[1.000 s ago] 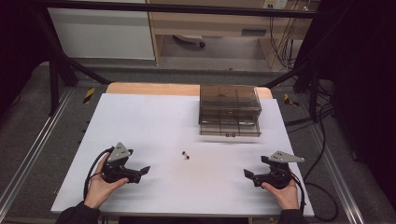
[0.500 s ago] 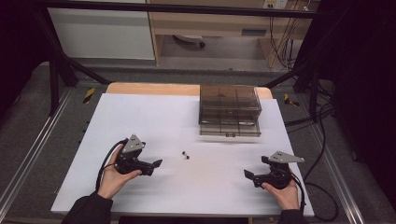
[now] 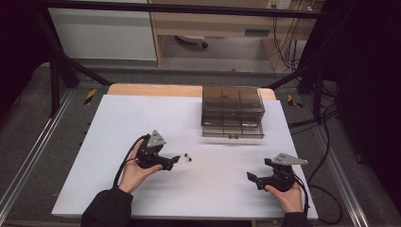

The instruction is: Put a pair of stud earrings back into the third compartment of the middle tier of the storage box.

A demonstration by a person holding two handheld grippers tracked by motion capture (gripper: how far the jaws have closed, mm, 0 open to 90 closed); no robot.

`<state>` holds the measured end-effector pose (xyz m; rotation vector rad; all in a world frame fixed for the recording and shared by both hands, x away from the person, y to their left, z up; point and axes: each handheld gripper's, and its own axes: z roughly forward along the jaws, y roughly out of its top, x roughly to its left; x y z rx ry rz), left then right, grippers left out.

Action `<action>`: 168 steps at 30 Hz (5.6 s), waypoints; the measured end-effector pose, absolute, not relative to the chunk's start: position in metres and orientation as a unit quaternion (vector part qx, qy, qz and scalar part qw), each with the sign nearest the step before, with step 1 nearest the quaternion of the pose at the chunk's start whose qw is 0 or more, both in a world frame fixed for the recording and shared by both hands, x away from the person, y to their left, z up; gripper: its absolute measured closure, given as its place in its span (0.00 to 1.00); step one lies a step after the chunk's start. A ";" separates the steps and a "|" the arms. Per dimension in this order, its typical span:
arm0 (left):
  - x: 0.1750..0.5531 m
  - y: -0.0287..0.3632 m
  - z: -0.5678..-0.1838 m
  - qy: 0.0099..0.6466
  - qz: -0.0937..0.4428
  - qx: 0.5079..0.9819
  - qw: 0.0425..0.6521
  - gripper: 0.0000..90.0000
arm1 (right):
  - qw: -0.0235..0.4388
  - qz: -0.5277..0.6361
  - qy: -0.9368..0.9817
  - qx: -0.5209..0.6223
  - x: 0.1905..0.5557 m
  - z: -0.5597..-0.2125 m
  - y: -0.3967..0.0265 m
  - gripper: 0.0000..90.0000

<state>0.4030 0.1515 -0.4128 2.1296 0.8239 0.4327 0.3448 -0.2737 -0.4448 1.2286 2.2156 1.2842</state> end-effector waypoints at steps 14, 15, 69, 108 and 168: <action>0.417 0.120 -0.426 0.340 0.158 0.844 0.383 0.34 | 0.148 0.445 0.772 0.428 0.345 -0.445 -0.274 0.03; 0.418 0.119 -0.428 0.340 0.157 0.845 0.382 0.34 | 0.148 0.445 0.772 0.428 0.345 -0.445 -0.274 0.03; 0.430 0.100 -0.449 0.342 0.113 0.857 0.367 0.82 | 0.145 0.445 0.773 0.428 0.345 -0.445 -0.274 0.04; 0.425 0.043 -0.403 0.316 0.139 0.848 0.402 0.82 | 0.145 0.443 0.774 0.429 0.346 -0.445 -0.273 0.04; 0.478 -0.092 -0.380 0.311 0.155 0.842 0.412 0.82 | 0.153 0.446 0.765 0.439 0.346 -0.445 -0.274 0.03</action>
